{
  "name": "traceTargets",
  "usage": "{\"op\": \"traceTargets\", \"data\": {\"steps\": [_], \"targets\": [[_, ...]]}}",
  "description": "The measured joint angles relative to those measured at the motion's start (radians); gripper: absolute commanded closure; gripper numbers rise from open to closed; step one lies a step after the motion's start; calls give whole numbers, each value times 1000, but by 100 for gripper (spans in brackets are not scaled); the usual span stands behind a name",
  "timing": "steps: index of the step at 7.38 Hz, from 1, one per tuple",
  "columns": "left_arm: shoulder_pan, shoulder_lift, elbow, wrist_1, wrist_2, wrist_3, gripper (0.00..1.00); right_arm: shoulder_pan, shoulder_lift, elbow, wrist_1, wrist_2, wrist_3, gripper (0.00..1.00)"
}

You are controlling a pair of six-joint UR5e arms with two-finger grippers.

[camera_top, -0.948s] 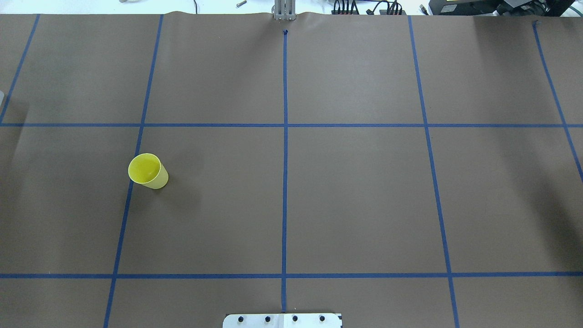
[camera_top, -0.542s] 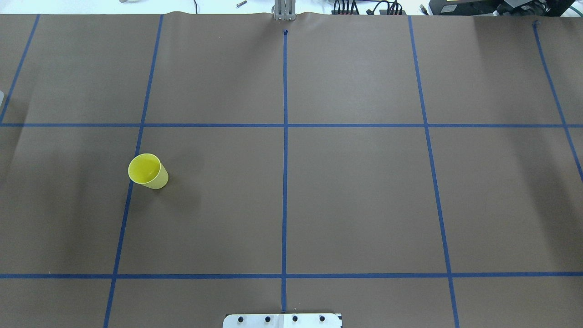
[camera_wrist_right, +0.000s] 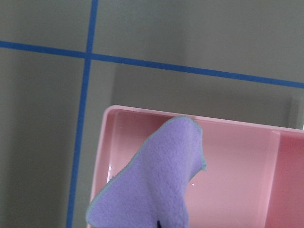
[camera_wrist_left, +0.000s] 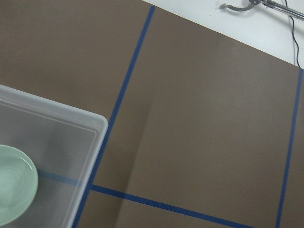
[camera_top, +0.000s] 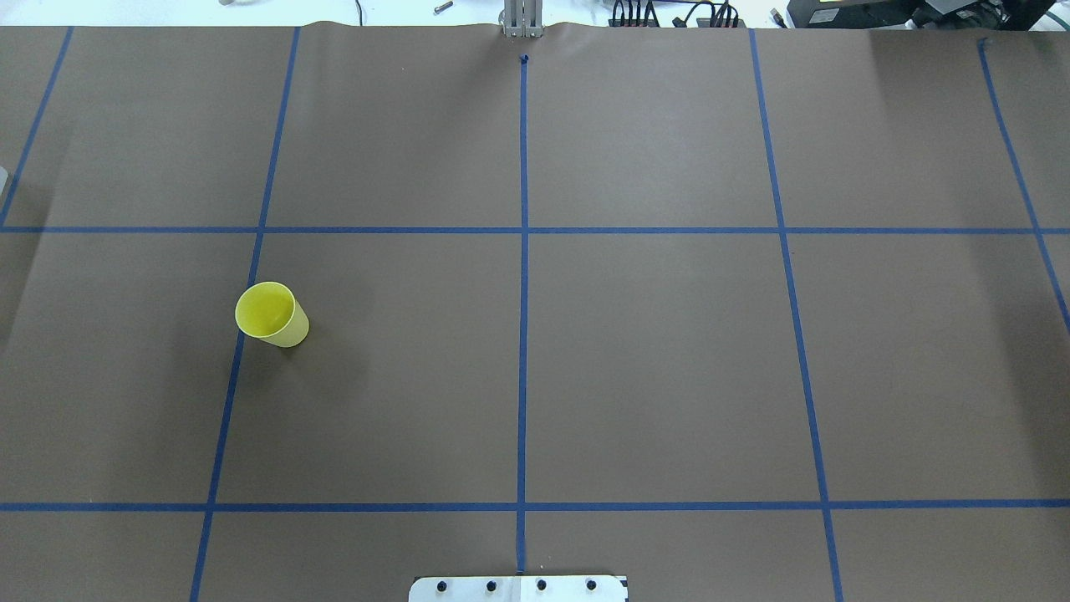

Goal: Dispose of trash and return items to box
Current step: 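Release the green cup into the clear bin while the right gripper drops the cloth, then reach the left gripper to the yellow cup and grasp its rim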

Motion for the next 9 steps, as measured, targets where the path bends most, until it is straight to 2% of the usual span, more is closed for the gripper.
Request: {"op": "traceTargets", "data": {"steps": [2,3,4,7,9], "targets": [[139,7,-113,4,50,-187,1,9,3,-96,64,-56,-52,100],[212,8,-155,3,88,-257,1,10,6,-148,98,-75,-59,96],[300,7,-193,1,159,-332,1,11,9,-195,136,-87,-59,1],[499,5,-248,-4,319,-471,1,31,-3,-247,242,-86,-41,0],[592,4,-259,-5,374,-507,3,59,14,-244,260,-69,-32,0]]}}
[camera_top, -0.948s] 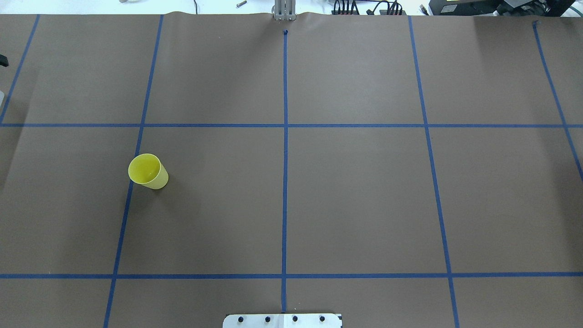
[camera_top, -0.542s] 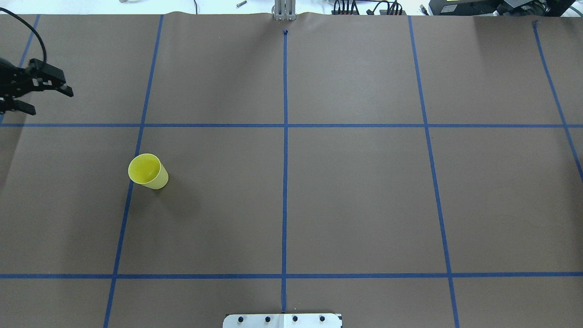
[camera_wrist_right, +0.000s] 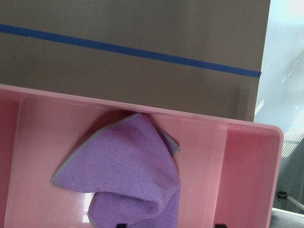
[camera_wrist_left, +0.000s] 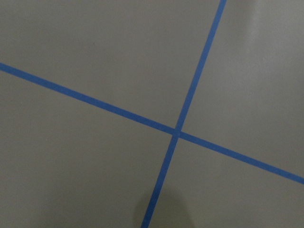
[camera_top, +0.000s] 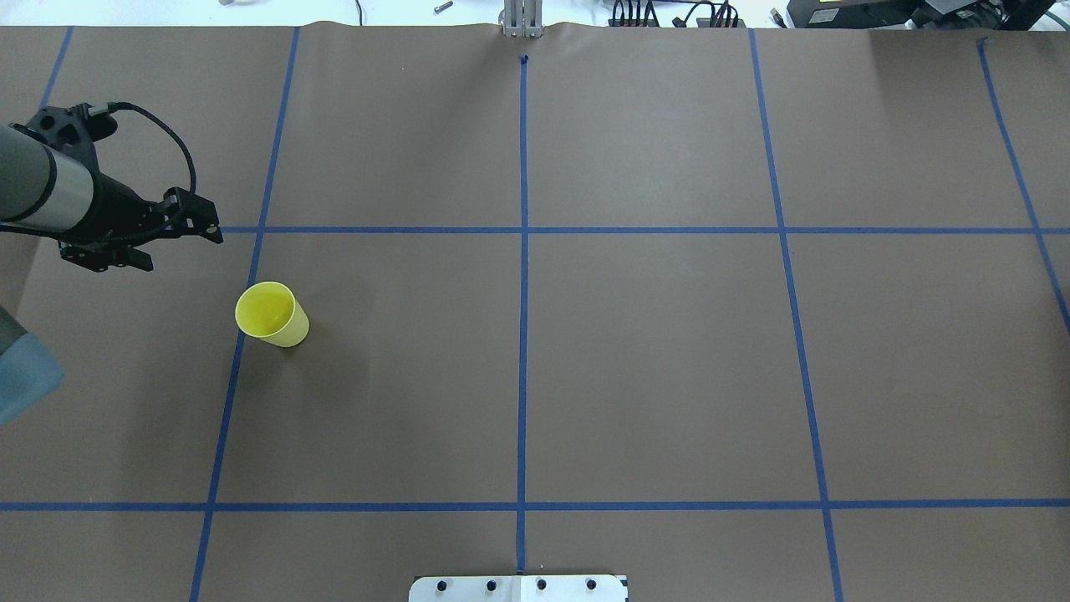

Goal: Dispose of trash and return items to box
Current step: 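Reach the left gripper to the yellow cup and grasp its rim, then lift the yellow cup with the left gripper and carry it over the clear bin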

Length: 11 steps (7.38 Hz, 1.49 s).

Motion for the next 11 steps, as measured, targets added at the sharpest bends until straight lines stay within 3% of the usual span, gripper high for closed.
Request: {"op": "traceTargets", "data": {"steps": [3,4,6,7,8,11], "targets": [[87,3,-6,1,11,-13,5,51,23,69,-77,120,5,0],[118,4,-2,2,25,-14,16,56,24,164,-162,146,26,0],[158,3,12,4,59,-15,60,52,25,310,-268,212,103,0],[164,2,22,4,64,-15,92,36,27,341,-282,251,136,0],[166,0,32,4,65,-15,100,7,27,373,-287,274,183,0],[168,-6,42,0,61,-20,100,-64,28,453,-290,342,280,0]]}}
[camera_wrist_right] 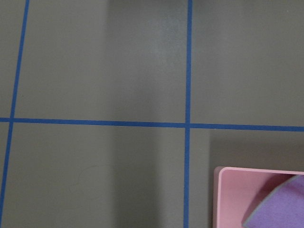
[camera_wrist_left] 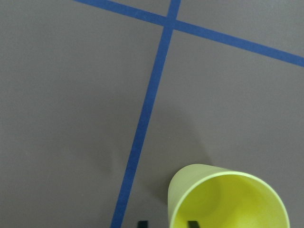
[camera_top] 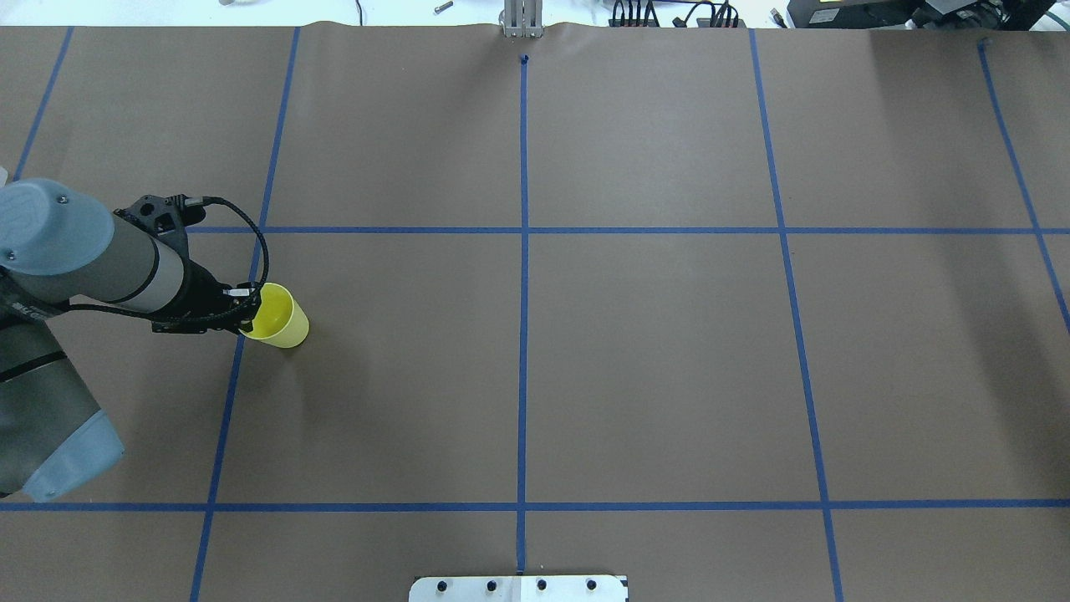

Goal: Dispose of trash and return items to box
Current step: 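Lift the yellow cup with the left gripper and carry it over the clear bin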

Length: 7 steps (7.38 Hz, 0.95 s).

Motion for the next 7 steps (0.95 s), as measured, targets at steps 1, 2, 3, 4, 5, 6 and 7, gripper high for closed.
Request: {"op": "traceTargets", "data": {"steps": [1,2,3,4,5,6,7], "targets": [[-1,3,-14,2,-7,-11,100,-22,0,31,0,12,44,0],[-12,23,-57,11,-39,-20,100,-47,0,67,0,17,98,0],[-54,54,-109,26,-100,-18,100,-83,0,101,2,18,159,0],[-138,80,-144,51,-170,16,100,-129,1,126,7,15,221,0],[-246,104,-157,97,-227,117,100,-170,0,138,11,10,262,0],[-370,122,-149,167,-257,283,100,-199,-5,142,12,3,279,0],[-503,124,-115,247,-269,476,100,-215,-13,143,13,-2,285,0]]}}
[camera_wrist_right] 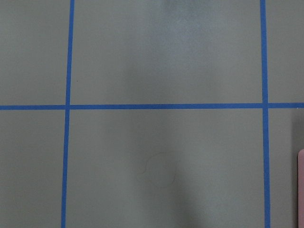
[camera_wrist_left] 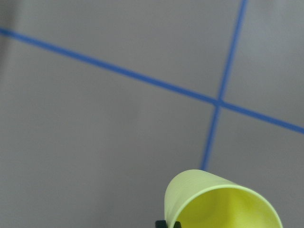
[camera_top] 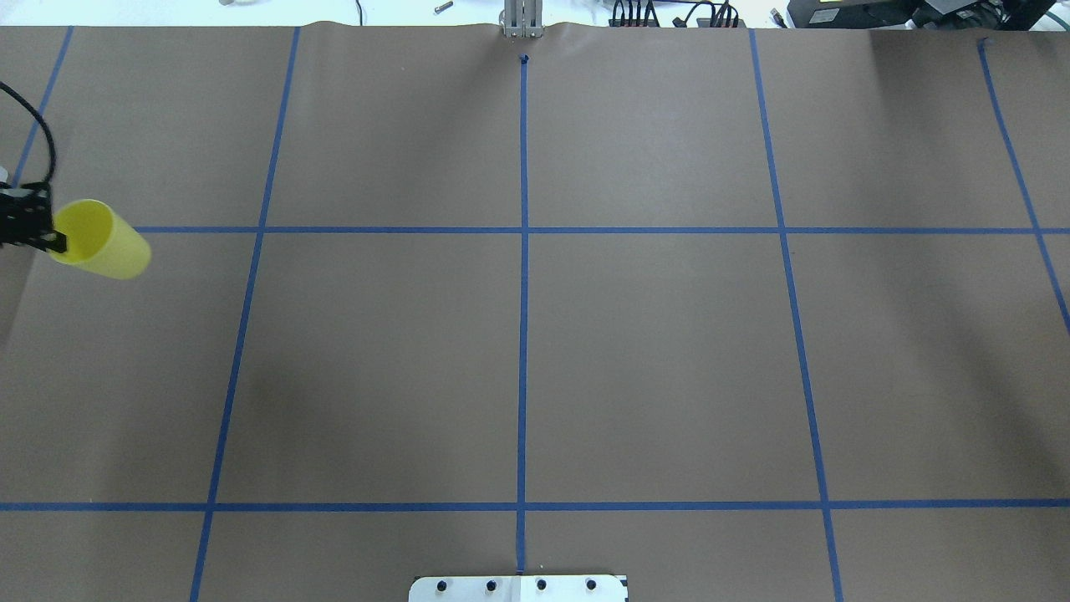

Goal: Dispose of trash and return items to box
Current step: 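Lift the yellow cup with the left gripper and carry it over the clear bin, then lower the yellow cup into the clear bin and open the left gripper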

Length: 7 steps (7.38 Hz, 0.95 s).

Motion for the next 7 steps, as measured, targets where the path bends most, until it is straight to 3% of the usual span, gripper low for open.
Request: {"op": "traceTargets", "data": {"steps": [2,4,7], "targets": [[-249,-54,166,82,-32,318,100,-11,-16,-1,0,-12,2,0],[-435,-137,423,90,-73,590,100,-15,-25,-4,0,-23,2,0],[-541,-198,780,-24,-81,808,100,-23,-27,-7,0,-34,3,0]]}}
